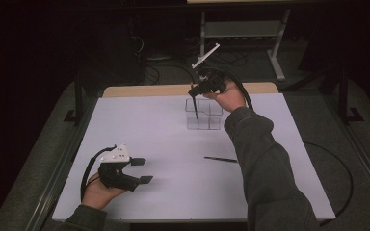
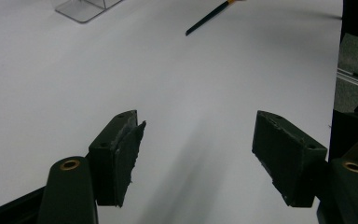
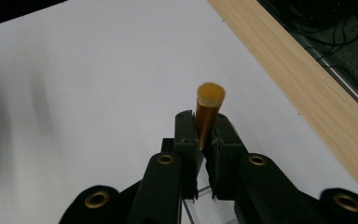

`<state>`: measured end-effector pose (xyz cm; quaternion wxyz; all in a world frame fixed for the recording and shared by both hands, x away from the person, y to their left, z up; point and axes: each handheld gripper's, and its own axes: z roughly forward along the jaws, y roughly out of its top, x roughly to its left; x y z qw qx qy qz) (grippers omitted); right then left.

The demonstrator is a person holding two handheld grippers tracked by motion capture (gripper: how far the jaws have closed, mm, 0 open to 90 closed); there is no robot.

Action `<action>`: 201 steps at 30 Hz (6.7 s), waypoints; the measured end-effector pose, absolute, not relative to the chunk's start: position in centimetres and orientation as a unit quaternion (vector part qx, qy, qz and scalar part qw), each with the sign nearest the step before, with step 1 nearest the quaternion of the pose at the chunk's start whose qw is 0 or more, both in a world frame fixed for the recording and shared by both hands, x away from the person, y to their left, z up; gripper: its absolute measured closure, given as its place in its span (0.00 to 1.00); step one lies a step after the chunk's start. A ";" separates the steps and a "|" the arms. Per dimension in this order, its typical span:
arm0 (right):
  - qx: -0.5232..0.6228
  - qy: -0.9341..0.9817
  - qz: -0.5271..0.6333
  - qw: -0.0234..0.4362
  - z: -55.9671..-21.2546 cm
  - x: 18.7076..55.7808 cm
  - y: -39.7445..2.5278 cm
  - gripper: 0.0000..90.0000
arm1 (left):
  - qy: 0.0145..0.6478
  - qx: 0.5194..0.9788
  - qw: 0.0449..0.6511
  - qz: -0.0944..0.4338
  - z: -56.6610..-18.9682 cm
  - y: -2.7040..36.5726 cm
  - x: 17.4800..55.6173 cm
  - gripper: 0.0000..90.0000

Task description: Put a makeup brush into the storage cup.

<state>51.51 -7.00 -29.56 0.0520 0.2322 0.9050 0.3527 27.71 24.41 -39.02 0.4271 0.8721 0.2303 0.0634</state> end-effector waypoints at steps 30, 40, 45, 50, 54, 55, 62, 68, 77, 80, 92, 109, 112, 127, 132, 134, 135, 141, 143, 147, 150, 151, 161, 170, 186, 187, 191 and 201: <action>0.235 0.908 0.343 0.048 -31.5 51.4 -6.7 0.91 | 0.234 0.870 0.430 0.060 -39.1 24.4 27.7 0.35; 0.240 0.909 0.339 0.042 -31.9 51.4 -6.8 0.90 | 0.231 0.871 0.429 0.062 -39.1 24.4 27.8 0.35; 0.247 0.909 0.334 0.040 -32.2 51.4 -6.9 0.78 | 0.231 0.872 0.427 0.061 -39.2 24.4 27.8 0.34; 0.250 0.907 0.336 0.040 -32.3 51.1 -7.3 0.73 | 0.232 0.872 0.427 0.061 -39.2 24.3 27.8 0.34; 0.253 0.905 0.339 0.039 -32.5 50.7 -7.9 0.71 | 0.233 0.872 0.426 0.061 -39.2 24.3 27.8 0.34; 0.252 0.905 0.339 0.041 -32.5 50.7 -8.0 0.71 | 0.235 0.871 0.427 0.059 -39.3 24.3 27.7 0.34; 0.252 0.901 0.350 0.044 -32.3 50.2 -8.7 0.68 | 0.235 0.874 0.421 0.059 -39.4 24.5 28.0 0.33; 0.256 0.900 0.351 0.040 -32.3 49.8 -9.1 0.67 | 0.237 0.872 0.424 0.060 -39.4 24.7 28.0 0.33; 0.254 0.900 0.351 0.044 -32.5 49.1 -9.8 0.62 | 0.240 0.870 0.426 0.063 -39.3 24.7 28.0 0.30; 0.260 0.899 0.349 0.045 -32.5 48.8 -9.9 0.59 | 0.245 0.869 0.426 0.061 -39.4 24.7 28.1 0.30; 0.258 0.896 0.358 0.042 -32.5 47.4 -10.9 0.49 | 0.247 0.866 0.429 0.063 -39.4 24.7 28.4 0.29; 0.251 0.895 0.366 0.034 -32.3 45.2 -11.9 0.44 | 0.241 0.869 0.427 0.064 -39.3 24.6 28.4 0.28; 0.246 0.895 0.370 0.038 -32.2 44.7 -12.1 0.43 | 0.242 0.869 0.427 0.061 -39.3 24.5 28.4 0.28; 0.248 0.893 0.374 0.035 -32.4 42.7 -13.2 0.42 | 0.234 0.871 0.427 0.063 -39.2 24.2 28.6 0.28; 0.243 0.896 0.371 0.038 -32.8 42.3 -13.6 0.42 | 0.237 0.869 0.430 0.060 -39.3 24.2 28.6 0.28; 0.246 0.895 0.371 0.034 -32.9 42.2 -13.7 0.42 | 0.239 0.868 0.431 0.060 -39.2 24.3 28.5 0.28; 0.246 0.895 0.372 0.033 -32.9 42.1 -13.8 0.42 | 0.239 0.868 0.430 0.062 -39.2 24.4 28.5 0.28; 0.250 0.895 0.369 0.031 -33.0 41.5 -14.2 0.42 | 0.240 0.868 0.430 0.059 -39.3 24.2 28.5 0.28; 0.251 0.894 0.371 0.029 -33.2 41.3 -14.4 0.42 | 0.238 0.868 0.431 0.061 -39.3 24.2 28.5 0.28; 0.252 0.895 0.367 0.030 -33.5 41.0 -14.9 0.42 | 0.238 0.868 0.431 0.060 -39.3 24.2 28.5 0.28; 0.252 0.895 0.368 0.029 -33.8 40.6 -15.1 0.42 | 0.237 0.869 0.430 0.060 -39.3 24.2 28.5 0.28; 0.252 0.895 0.368 0.028 -33.9 40.5 -15.2 0.42 | 0.236 0.869 0.430 0.060 -39.3 24.2 28.6 0.28; 0.261 0.896 0.360 0.021 -34.9 39.4 -16.0 0.41 | 0.233 0.871 0.429 0.058 -39.4 23.8 28.6 0.28; 0.262 0.897 0.356 0.018 -35.7 38.8 -16.6 0.41 | 0.236 0.870 0.428 0.059 -39.4 23.9 28.5 0.28; 0.258 0.906 0.335 0.019 -37.2 37.8 -17.4 0.42 | 0.242 0.869 0.427 0.063 -39.4 24.3 28.4 0.27; 0.256 0.907 0.334 0.018 -37.3 37.7 -17.5 0.43 | 0.243 0.868 0.429 0.063 -39.4 24.3 28.4 0.27; 0.255 0.909 0.330 0.019 -37.6 37.4 -17.8 0.44 | 0.245 0.868 0.428 0.062 -39.4 24.4 28.4 0.27; 0.255 0.912 0.320 0.017 -38.6 37.0 -18.3 0.47 | 0.249 0.866 0.429 0.062 -39.4 24.5 28.3 0.26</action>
